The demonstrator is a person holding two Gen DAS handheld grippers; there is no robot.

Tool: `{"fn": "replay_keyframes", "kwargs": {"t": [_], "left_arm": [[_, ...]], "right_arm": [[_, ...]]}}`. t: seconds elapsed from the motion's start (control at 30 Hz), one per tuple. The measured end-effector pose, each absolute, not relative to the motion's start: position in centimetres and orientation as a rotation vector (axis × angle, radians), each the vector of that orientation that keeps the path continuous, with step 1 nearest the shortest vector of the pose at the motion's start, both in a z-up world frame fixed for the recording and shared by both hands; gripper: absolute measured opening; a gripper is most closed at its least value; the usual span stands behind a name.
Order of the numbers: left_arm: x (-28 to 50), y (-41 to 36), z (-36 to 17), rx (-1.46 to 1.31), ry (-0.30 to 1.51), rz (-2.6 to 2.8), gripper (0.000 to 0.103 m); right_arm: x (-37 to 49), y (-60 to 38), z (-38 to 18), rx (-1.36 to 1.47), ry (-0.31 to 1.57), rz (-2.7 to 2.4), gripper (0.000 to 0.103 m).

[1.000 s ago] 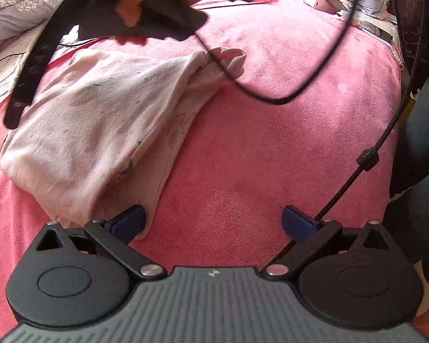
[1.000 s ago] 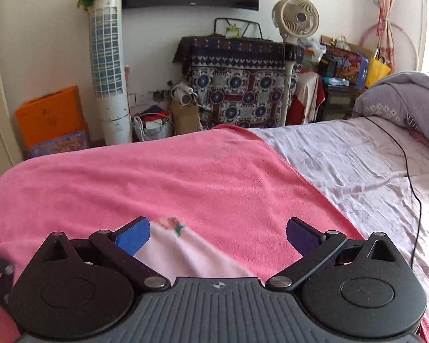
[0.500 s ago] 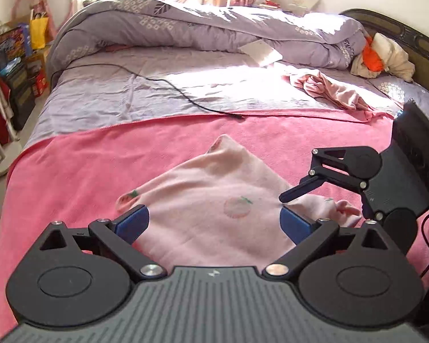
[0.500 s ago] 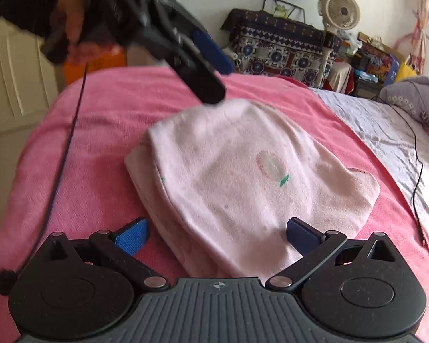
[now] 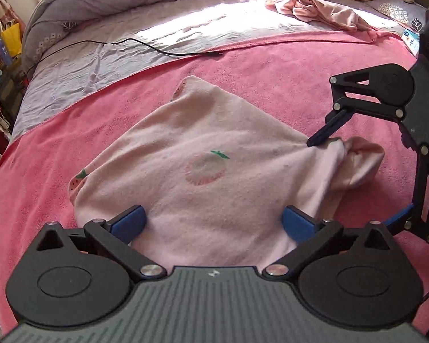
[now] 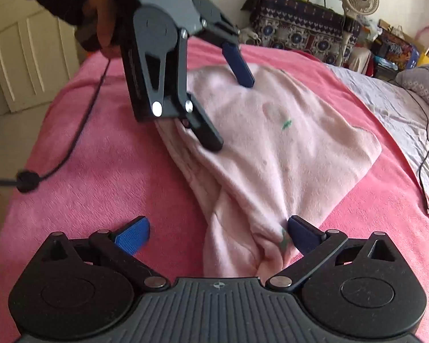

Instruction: Fold clothes

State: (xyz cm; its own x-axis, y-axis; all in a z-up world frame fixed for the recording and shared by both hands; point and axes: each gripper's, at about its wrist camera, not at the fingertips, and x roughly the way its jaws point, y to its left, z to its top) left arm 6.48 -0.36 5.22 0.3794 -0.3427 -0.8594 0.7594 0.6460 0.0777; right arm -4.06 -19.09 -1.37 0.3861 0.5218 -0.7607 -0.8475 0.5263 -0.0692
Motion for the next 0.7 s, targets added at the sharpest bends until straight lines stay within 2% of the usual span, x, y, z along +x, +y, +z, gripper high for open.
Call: {"fn": "replay_keyframes", "kwargs": {"t": [0.33, 0.53, 0.7], "left_arm": [[7.1, -4.0, 5.2, 0.505, 1.108, -0.466, 0.103], [7.2, -5.5, 4.8, 0.468, 1.143, -0.320, 0.103], [7.4, -5.9, 4.8, 0.455, 1.168, -0.268, 0.103]], "right_arm": [[-3.2, -22.9, 0.6, -0.263, 0.915, 0.743, 0.103], [-1.3, -25.1, -0.9, -0.254, 1.169, 0.613, 0.103], [-1.3, -24.2, -1.1, -0.288, 1.164, 0.566, 0.103]]}}
